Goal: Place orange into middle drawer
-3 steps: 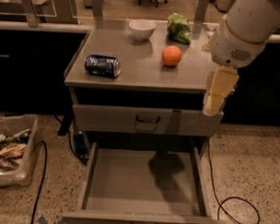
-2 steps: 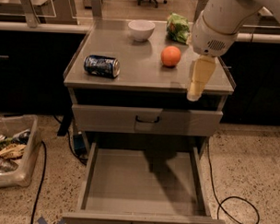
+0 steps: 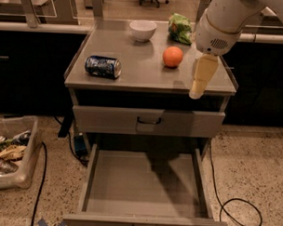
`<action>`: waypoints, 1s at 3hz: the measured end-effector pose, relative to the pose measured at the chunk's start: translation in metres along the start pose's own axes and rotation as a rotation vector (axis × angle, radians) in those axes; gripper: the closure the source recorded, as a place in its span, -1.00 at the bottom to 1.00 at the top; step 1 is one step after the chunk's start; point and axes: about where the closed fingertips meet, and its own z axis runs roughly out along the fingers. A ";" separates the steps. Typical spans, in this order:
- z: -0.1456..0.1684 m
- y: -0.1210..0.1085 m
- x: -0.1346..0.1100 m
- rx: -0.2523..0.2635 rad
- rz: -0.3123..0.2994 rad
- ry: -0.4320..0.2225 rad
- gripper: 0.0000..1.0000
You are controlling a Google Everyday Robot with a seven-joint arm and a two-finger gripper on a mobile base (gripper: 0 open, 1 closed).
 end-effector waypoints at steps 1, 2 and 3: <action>0.014 -0.042 0.016 0.040 -0.016 0.048 -1.00; 0.031 -0.090 0.024 0.056 -0.051 0.112 -1.00; 0.057 -0.120 0.022 0.031 -0.059 0.136 -1.00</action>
Offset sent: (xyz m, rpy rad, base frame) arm 0.1729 -0.0495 0.0452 -0.1864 -0.1377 -0.0043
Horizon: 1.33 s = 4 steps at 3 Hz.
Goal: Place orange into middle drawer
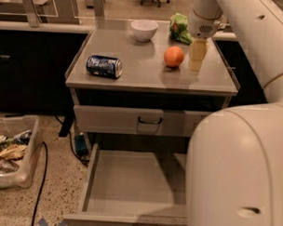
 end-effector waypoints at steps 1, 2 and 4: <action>-0.011 -0.018 0.002 0.054 0.015 -0.013 -1.00; -0.011 -0.018 0.002 0.055 0.015 -0.014 -1.00; 0.004 -0.034 0.008 0.098 0.077 -0.120 -1.00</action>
Offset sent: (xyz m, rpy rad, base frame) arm 0.0125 -0.0037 0.0147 0.0124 -0.0513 -0.0130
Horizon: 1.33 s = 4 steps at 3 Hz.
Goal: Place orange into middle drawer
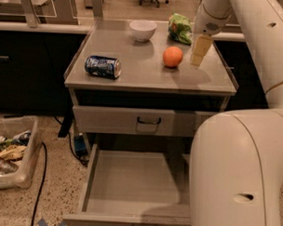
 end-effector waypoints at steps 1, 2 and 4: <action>0.022 -0.015 -0.011 0.020 0.034 -0.111 -1.00; 0.049 -0.012 -0.034 -0.023 0.042 -0.151 -1.00; 0.045 -0.013 -0.029 -0.022 0.076 -0.137 -1.00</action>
Offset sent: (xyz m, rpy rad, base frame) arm 0.0159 0.0071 -0.0110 0.0823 -0.0152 0.0085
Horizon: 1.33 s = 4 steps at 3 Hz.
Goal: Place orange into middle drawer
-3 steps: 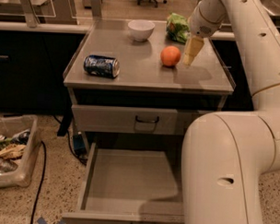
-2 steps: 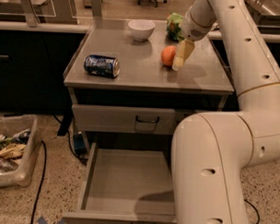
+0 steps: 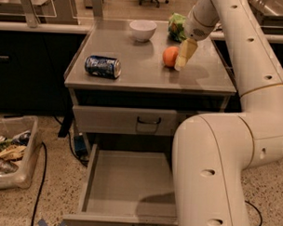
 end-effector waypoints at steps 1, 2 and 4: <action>-0.003 0.001 0.000 -0.005 0.044 -0.013 -1.00; 0.013 0.015 -0.008 -0.070 0.073 -0.074 -1.00; 0.046 0.024 -0.036 -0.124 0.062 -0.169 -1.00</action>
Offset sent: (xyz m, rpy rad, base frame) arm 0.0666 -0.0069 0.0306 0.1886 0.1756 0.0237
